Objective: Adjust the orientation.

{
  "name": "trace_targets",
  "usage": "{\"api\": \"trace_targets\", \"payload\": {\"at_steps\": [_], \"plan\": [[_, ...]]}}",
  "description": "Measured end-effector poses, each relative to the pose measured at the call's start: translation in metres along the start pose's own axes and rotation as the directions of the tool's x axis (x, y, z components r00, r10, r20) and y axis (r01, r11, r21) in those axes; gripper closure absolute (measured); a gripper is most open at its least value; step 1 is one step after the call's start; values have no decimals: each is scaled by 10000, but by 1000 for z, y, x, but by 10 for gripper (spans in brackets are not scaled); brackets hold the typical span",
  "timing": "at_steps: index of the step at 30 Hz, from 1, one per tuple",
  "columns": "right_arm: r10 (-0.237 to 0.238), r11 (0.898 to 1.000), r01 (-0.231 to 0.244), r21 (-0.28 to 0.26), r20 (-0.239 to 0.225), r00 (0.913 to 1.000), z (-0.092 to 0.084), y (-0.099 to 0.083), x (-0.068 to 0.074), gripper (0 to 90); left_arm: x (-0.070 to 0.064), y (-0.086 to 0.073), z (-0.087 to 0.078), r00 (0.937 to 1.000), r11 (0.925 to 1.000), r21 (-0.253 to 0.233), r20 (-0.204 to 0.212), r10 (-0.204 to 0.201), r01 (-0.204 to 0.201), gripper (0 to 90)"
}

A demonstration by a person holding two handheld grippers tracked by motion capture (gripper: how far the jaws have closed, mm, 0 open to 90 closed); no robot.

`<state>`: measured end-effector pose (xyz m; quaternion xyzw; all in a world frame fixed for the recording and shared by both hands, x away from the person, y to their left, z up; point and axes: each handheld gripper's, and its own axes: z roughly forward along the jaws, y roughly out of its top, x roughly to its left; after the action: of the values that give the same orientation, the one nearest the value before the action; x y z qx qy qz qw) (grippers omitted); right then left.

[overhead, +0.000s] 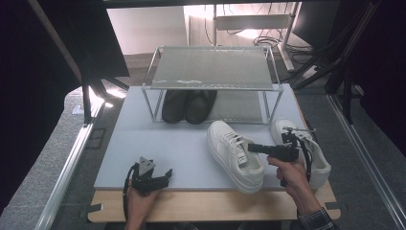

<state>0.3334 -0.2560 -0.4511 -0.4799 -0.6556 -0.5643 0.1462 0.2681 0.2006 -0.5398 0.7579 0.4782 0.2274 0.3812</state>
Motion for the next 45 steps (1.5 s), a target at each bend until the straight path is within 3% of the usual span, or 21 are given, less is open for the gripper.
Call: {"api": "trace_targets", "payload": {"at_steps": [10,24,45], "plan": [[118,9999,-122,-96,-472,9988,4,14,12,809,0,0,0,10000,10000,-9,4,-5,5,141],[-132,9992,87,-392,-1160,9932,17,41,38,808,0,0,0,10000,10000,-32,-6,8,-8,141],[-321,9969,196,-757,-1672,9854,21,79,75,808,0,0,0,10000,10000,-32,7,9,-9,140]]}}
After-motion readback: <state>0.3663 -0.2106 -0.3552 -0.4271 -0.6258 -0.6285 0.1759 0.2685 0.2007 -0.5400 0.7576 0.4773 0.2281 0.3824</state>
